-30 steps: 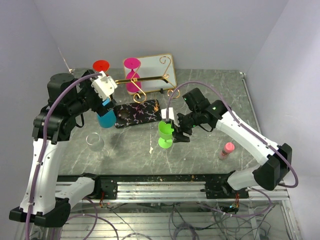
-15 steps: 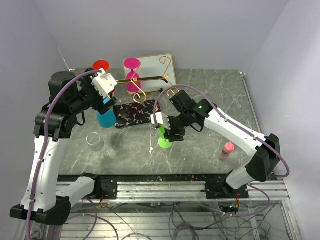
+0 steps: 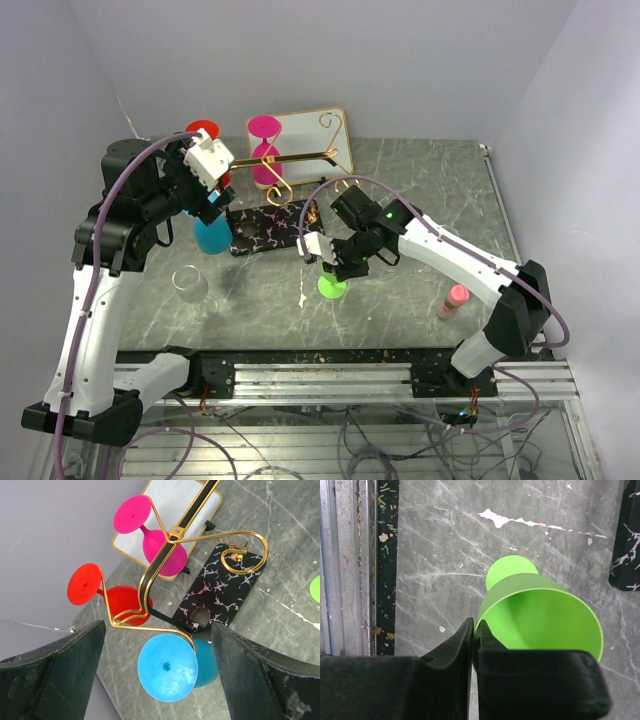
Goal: Place the wine glass upside down on the wine glass rack
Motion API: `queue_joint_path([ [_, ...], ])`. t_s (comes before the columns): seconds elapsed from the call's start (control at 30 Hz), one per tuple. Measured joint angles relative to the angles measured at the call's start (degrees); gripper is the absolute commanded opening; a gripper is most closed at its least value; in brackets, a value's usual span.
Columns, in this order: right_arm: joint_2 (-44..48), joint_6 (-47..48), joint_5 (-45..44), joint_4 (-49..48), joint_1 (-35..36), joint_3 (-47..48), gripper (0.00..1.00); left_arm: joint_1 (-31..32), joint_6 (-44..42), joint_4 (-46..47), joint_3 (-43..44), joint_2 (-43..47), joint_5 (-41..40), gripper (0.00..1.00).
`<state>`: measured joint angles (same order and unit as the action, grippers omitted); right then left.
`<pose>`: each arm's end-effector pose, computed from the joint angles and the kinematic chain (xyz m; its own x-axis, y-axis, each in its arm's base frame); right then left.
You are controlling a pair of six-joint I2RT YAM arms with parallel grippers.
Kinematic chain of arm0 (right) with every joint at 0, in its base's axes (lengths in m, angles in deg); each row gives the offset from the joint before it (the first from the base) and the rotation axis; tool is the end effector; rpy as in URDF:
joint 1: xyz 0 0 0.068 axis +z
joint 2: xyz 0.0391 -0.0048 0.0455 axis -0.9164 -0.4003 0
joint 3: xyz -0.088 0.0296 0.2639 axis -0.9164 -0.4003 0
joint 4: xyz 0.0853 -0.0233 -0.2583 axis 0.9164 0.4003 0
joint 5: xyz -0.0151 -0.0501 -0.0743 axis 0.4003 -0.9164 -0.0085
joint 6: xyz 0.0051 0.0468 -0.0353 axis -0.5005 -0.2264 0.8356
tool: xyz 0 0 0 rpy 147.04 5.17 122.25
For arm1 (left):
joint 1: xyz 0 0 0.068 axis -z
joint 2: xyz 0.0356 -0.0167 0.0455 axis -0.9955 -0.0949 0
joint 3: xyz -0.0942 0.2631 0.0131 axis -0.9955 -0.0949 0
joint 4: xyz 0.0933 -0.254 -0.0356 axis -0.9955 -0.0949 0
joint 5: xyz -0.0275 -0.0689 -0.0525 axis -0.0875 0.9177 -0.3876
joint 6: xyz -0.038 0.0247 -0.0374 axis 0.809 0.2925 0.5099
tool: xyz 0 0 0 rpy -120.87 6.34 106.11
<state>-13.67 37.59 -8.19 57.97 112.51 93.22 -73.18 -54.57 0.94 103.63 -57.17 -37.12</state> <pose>0.2132 0.2478 0.2873 0.1294 -0.8347 -0.5352 -0.9884 -0.1521 -0.0016 0.1910 -0.0529 0.4747 0.0114 0.5521 -0.8337 0.5925 0.6679 0.4504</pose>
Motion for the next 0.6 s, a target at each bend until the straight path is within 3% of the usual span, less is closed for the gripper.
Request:
queue_joint_path([
  [0.27, 2.3, -0.3, 3.8, 1.9, 0.0, 2.3, 0.00, -0.1, 7.0, 3.1, -2.1, -1.1, -3.6, 0.99],
  [0.6, 11.6, -1.0, 10.7, 3.3, -0.1, 15.6, 0.00, -1.4, 18.3, 7.3, -2.4, -3.0, -2.6, 0.96],
])
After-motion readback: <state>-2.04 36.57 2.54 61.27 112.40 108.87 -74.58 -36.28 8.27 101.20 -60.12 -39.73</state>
